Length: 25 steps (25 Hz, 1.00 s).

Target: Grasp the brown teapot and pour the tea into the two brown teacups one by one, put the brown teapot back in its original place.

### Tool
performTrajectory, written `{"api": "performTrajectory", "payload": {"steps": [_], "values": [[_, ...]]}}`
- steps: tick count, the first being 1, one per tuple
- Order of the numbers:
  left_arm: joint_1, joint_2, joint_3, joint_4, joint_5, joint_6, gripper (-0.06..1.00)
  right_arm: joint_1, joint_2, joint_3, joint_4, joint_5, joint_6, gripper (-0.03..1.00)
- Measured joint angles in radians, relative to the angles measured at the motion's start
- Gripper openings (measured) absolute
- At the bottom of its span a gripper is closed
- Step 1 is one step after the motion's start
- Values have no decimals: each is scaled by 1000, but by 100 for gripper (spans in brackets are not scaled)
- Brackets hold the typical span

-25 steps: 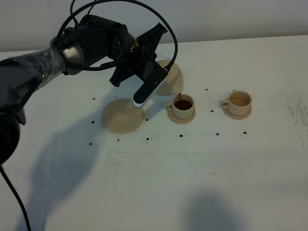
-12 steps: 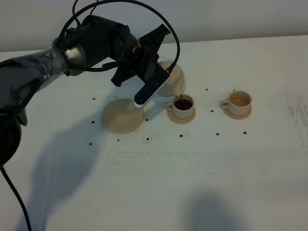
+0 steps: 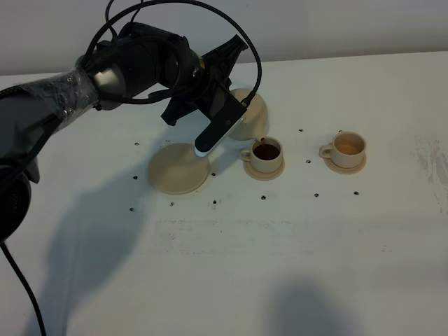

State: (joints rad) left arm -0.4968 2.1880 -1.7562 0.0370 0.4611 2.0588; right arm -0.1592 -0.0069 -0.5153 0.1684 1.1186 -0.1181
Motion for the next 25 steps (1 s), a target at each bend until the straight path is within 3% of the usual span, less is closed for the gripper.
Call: {"api": "performTrajectory", "payload": {"steps": [25], "values": [[0,0,0,0,-3,4,12,0,0,0,0,0,0,23]]}}
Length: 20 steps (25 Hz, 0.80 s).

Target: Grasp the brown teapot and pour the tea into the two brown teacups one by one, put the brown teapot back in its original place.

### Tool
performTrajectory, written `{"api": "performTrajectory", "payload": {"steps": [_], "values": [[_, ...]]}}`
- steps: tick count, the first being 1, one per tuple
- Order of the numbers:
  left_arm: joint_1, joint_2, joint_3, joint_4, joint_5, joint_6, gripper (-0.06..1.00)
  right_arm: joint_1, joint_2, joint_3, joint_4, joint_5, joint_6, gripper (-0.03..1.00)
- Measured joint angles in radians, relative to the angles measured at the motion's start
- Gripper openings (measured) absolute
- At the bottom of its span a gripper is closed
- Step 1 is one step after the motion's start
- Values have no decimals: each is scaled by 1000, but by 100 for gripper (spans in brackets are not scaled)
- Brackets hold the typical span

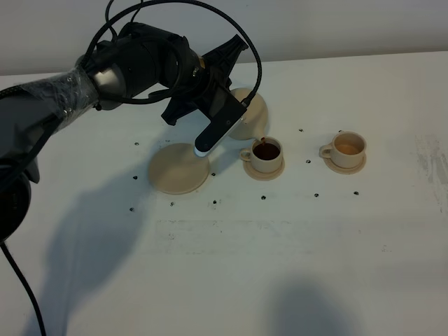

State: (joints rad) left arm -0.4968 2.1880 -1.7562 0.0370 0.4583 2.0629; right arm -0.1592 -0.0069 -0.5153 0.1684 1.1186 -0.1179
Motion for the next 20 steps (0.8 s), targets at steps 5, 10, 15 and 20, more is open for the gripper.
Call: {"api": "performTrajectory", "payload": {"steps": [5,10,15,20], "values": [[0,0,0,0,-1,1,12,0,0,0,0,0,0,23],[0,0,0,0,-2,1,12,0,0,0,0,0,0,23],[0,0,0,-3,-2,1,12,0,0,0,0,0,0,23],[0,0,0,-3,-1,0,12,0,0,0,0,0,0,23]]}}
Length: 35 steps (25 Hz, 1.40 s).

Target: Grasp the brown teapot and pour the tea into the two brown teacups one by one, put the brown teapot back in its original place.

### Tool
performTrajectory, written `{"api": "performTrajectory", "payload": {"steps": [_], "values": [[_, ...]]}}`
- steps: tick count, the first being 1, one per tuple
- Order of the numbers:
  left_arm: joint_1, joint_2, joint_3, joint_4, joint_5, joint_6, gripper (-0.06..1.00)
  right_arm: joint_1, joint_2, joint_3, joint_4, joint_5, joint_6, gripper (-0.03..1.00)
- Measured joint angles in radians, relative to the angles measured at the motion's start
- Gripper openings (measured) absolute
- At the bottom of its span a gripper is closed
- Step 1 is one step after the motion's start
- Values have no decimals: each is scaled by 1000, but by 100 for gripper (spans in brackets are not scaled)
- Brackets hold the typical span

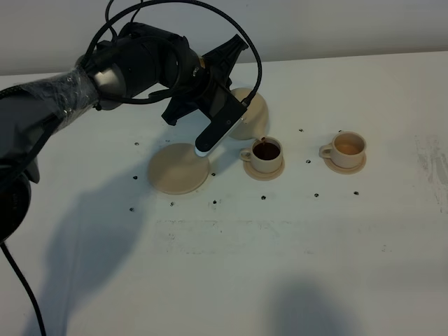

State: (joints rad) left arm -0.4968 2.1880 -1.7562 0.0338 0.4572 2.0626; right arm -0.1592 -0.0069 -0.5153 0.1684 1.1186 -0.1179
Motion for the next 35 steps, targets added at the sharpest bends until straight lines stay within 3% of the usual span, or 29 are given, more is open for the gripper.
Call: {"api": "performTrajectory", "payload": {"steps": [27,35], "values": [[-8,0,0,8,0,-3,12,0,0,0,0,0,0,23],[-9,0,0,9,32,-77,12,0,0,0,0,0,0,23]]}}
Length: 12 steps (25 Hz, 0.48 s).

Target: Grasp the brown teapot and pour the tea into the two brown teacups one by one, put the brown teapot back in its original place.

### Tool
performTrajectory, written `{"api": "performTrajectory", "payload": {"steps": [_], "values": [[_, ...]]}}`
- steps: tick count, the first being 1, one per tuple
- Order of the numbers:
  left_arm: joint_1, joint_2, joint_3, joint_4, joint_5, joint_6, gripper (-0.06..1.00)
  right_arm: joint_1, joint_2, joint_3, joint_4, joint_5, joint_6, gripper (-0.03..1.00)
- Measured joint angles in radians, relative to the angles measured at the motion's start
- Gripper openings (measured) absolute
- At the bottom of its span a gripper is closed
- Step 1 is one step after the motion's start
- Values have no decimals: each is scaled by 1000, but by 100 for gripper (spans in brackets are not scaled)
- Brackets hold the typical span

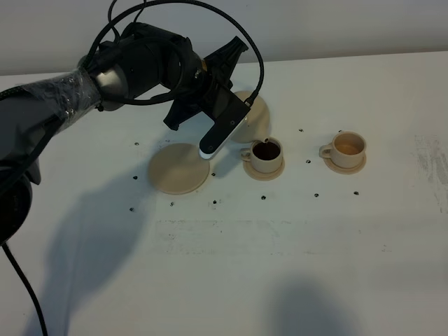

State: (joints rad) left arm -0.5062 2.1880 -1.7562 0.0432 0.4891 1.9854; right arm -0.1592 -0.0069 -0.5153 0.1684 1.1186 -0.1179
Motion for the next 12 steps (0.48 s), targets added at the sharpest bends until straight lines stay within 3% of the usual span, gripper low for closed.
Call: {"api": "performTrajectory", "payload": {"steps": [12], "values": [[34,0,0,-5,30,-154,12,0,0,0,0,0,0,23]]}}
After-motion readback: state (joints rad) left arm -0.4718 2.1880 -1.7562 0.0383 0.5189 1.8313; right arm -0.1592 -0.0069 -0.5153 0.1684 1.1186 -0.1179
